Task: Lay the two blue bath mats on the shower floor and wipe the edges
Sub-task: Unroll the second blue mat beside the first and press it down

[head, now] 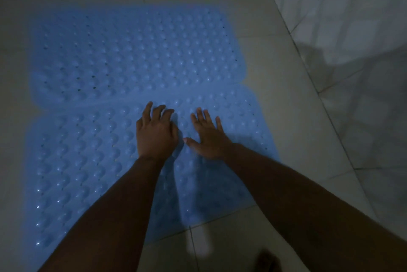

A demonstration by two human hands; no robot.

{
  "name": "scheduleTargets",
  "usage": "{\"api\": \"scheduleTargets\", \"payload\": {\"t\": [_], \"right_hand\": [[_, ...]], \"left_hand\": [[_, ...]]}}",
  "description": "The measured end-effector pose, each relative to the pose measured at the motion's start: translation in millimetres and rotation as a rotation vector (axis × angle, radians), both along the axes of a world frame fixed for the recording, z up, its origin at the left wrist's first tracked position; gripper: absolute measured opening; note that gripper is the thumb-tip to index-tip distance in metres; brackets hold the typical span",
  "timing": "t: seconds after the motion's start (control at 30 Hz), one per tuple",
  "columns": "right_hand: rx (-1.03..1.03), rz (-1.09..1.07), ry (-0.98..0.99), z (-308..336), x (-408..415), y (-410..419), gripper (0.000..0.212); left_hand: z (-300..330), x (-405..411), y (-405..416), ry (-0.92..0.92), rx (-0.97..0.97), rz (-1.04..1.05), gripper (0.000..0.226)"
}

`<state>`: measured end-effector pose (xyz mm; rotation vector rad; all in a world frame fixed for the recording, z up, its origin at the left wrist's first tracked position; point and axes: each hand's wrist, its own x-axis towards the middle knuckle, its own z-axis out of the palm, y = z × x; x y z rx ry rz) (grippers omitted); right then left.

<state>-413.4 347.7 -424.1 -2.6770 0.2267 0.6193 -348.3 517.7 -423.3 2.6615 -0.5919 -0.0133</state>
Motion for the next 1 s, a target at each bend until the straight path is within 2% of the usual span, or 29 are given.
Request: {"api": "scheduleTargets", "payload": {"t": [0.07,0.13,0.17,0.3,0.37,0.47,0.6,0.67,0.83,1.0], "right_hand": [[0.162,-0.053,0.122,36,30,-25,0.062],[0.227,-0.131,0.073,71,57,-53,0.04],[0.208,-0.147,0.054,84,64,-64,0.036],[0.107,-0.208,0.034,102,56,-103,0.037],[0.105,-0.272,-0.079,96,48,-117,0.034],[0.119,-0.378,-0.225,74,33,-130,0.027],[0.076,-0.369,-0.343,35,16,-136,0.028],[0.105,-0.413,-0.432,20,15,-138,0.031],[0.08,-0.506,-0.62,0,12,-149,0.026],[0.051,-0.411,-0.569,19,8,-177,0.027]], "left_hand": [[10,1,-10,0.044,0.018,0.007,0.044],[16,-2,-25,0.122,0.049,0.006,0.044],[17,-6,-33,0.148,0.066,-0.015,0.046],[18,-35,-76,0.168,0.107,-0.198,0.056],[10,-48,-100,0.168,0.167,-0.34,0.06],[-13,-61,-124,0.154,0.266,-0.504,0.08],[-33,-75,-130,0.076,0.279,-0.469,0.104],[-39,-77,-131,0.062,0.279,-0.456,0.108],[-43,-77,-133,0.068,0.263,-0.454,0.106],[-33,-74,-140,0.136,0.262,-0.428,0.093]]}}
